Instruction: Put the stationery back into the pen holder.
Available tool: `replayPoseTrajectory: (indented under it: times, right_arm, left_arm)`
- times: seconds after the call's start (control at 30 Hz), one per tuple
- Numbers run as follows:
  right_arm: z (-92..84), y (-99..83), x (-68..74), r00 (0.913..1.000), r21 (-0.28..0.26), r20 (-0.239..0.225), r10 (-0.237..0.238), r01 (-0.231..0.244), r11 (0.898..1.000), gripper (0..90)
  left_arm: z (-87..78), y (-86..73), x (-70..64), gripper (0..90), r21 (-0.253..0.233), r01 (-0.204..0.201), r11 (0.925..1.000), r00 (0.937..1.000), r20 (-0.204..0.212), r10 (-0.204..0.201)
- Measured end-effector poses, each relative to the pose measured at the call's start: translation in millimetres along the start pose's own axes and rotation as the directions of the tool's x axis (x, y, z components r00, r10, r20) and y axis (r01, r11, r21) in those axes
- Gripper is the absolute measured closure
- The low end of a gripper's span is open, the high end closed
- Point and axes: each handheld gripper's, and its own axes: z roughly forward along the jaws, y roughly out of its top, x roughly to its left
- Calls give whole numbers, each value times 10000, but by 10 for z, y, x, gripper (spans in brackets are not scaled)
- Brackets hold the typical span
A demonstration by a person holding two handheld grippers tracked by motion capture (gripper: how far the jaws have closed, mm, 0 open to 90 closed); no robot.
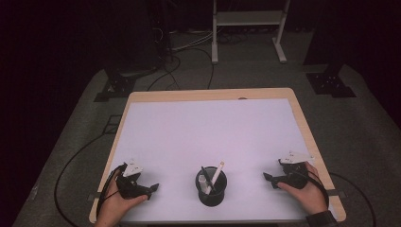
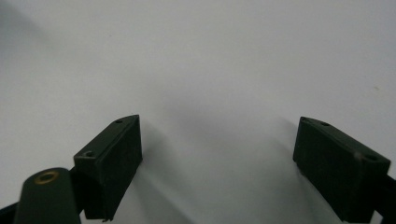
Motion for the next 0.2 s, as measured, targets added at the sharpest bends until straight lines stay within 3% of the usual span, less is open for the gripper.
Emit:
replayPoseTrajectory:
  times: [0.2]
  right_arm:
    - [1,-1,0,10000,-12,5,7,-7,10000,143]
  left_arm:
    - [0,1,1,0,2,3,10000,10000,3,-3]
